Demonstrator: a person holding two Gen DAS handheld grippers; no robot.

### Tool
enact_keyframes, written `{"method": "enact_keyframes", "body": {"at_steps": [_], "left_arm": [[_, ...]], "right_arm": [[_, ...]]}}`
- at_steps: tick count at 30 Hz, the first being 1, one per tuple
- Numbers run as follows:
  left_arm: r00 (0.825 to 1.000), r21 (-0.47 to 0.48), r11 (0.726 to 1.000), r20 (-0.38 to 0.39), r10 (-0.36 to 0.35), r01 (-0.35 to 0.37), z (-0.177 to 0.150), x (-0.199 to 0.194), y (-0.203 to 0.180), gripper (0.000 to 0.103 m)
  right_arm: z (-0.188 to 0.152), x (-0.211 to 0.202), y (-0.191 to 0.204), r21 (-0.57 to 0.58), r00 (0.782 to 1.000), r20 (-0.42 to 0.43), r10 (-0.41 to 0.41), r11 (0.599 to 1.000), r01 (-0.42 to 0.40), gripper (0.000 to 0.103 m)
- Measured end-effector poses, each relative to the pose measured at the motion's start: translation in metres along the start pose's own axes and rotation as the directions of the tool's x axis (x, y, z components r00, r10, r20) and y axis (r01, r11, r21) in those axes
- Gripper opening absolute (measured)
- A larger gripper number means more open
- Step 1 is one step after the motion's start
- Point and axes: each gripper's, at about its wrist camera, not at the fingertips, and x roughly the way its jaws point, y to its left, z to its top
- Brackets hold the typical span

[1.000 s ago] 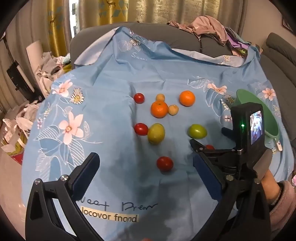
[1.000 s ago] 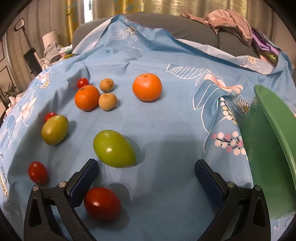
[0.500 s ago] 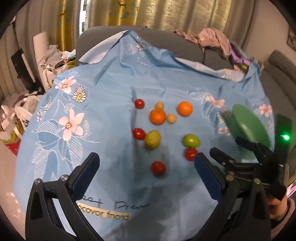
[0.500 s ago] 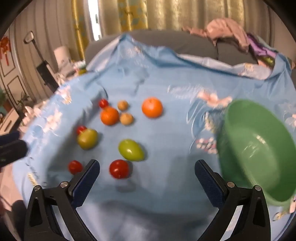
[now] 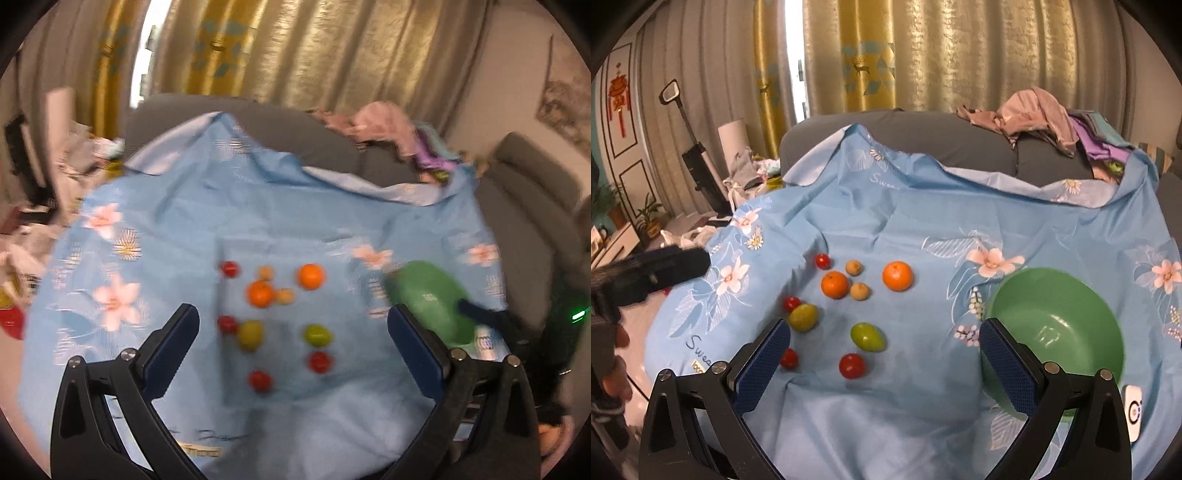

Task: Organize fruits
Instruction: 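Move the green bowl beside the fruits with the left gripper, then grasp the green plum with the right gripper while the left gripper grasps the yellow plum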

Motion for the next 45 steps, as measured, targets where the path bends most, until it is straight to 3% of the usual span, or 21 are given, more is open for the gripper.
{"method": "enact_keyframes", "body": {"at_steps": [1, 4, 8, 11, 15, 23, 45], "left_arm": [[1.0, 0.006, 1.0, -0.01, -0.028, 0.029, 0.002, -0.001, -0.002, 0.102], [0.999, 0.088, 0.996, -0.049, -0.015, 0.019, 0.002, 0.002, -0.015, 0.102], [0.996, 0.056, 0.996, -0.063, -0.068, 0.072, 0.0, 0.0, -0.013, 0.102], [0.999, 0.061, 0.998, -0.05, 0.009, -0.006, 0.004, -0.001, -0.015, 0.102], [0.989, 0.126, 0.985, -0.074, 0.132, -0.122, 0.004, 0.007, -0.02, 0.102], [0.968, 0.18, 0.955, -0.049, 0.248, -0.235, 0.005, 0.001, -0.015, 0.102], [0.961, 0.21, 0.942, -0.025, 0.274, -0.263, 0.001, -0.001, -0.026, 0.102]], "right_arm": [[0.0, -0.001, 0.001, -0.006, 1.0, 0.003, 0.001, 1.0, -0.001, 0.103], [0.0, -0.005, 0.003, -0.019, 1.0, 0.007, -0.002, 1.0, 0.002, 0.103], [0.002, -0.009, 0.004, -0.03, 1.0, 0.01, -0.016, 0.999, 0.016, 0.103], [0.003, -0.01, 0.004, -0.032, 1.0, 0.005, -0.012, 0.999, 0.012, 0.103], [0.007, -0.014, 0.01, -0.054, 1.0, -0.004, -0.01, 0.998, 0.01, 0.103], [0.013, -0.02, 0.018, -0.086, 1.0, -0.008, -0.008, 0.996, 0.008, 0.103], [0.014, -0.02, 0.02, -0.089, 1.0, -0.012, -0.011, 0.996, 0.01, 0.103]]}}
